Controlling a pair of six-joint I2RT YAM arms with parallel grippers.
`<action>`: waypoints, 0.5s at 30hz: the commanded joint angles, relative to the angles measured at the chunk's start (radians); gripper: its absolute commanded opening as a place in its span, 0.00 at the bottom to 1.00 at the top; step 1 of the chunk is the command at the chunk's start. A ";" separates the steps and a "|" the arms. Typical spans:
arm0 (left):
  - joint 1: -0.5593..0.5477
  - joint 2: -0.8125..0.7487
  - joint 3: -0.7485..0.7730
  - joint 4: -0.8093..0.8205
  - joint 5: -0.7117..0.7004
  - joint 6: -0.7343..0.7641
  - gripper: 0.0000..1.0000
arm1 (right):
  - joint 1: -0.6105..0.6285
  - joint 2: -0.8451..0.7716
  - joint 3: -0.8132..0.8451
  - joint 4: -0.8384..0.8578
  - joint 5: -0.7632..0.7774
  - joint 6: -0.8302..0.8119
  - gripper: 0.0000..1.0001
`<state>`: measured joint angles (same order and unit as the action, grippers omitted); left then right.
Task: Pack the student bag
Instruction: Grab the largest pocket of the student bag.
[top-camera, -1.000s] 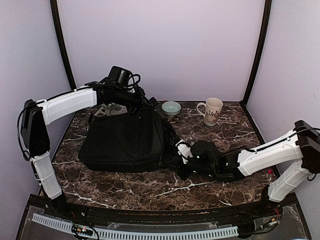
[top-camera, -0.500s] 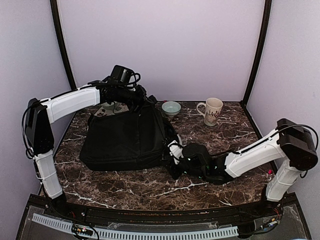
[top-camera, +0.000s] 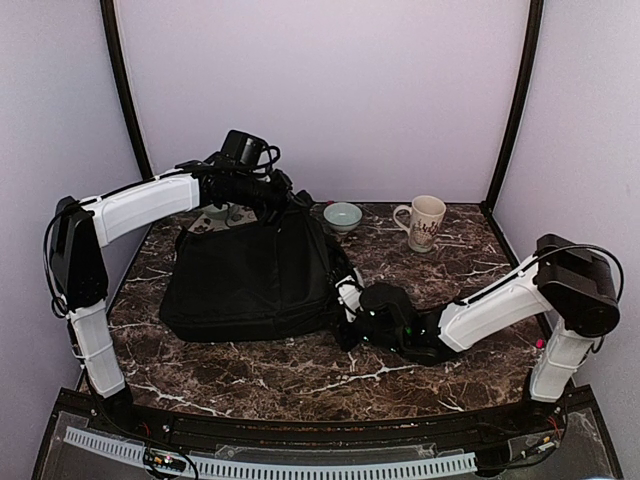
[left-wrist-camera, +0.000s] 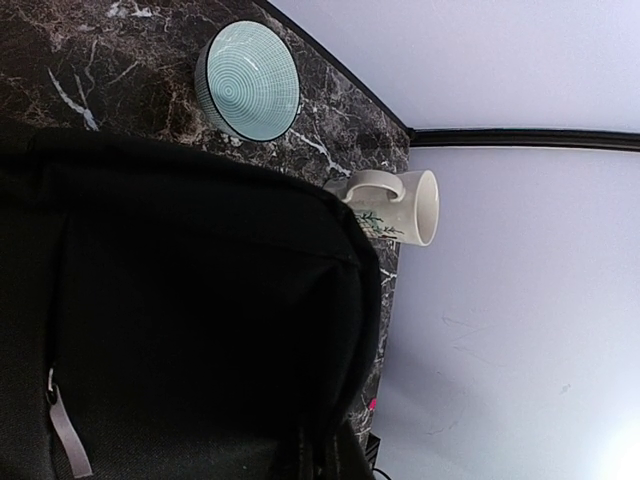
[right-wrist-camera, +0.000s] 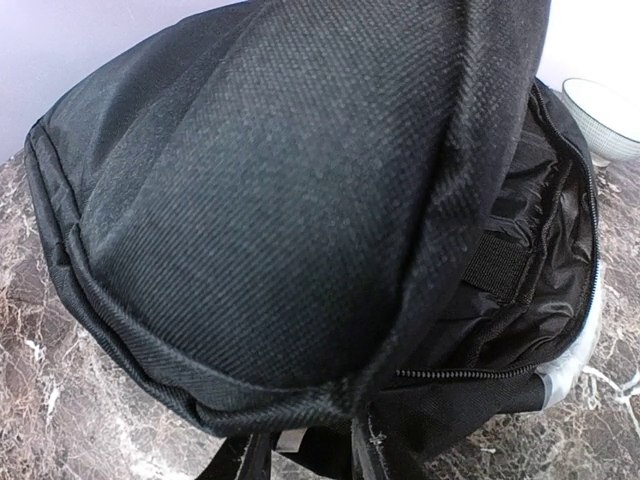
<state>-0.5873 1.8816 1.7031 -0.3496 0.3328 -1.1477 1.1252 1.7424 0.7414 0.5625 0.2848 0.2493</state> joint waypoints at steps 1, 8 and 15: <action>0.004 -0.034 0.062 0.058 0.024 -0.006 0.00 | -0.020 0.027 0.031 0.065 -0.026 0.013 0.28; 0.003 -0.018 0.088 0.045 0.028 -0.001 0.00 | -0.026 0.034 0.036 0.064 -0.031 0.010 0.12; 0.004 -0.012 0.095 0.026 0.026 0.011 0.00 | -0.037 0.016 0.015 0.064 -0.047 0.026 0.01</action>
<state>-0.5854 1.8973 1.7359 -0.3798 0.3321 -1.1458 1.1007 1.7649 0.7555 0.5842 0.2546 0.2646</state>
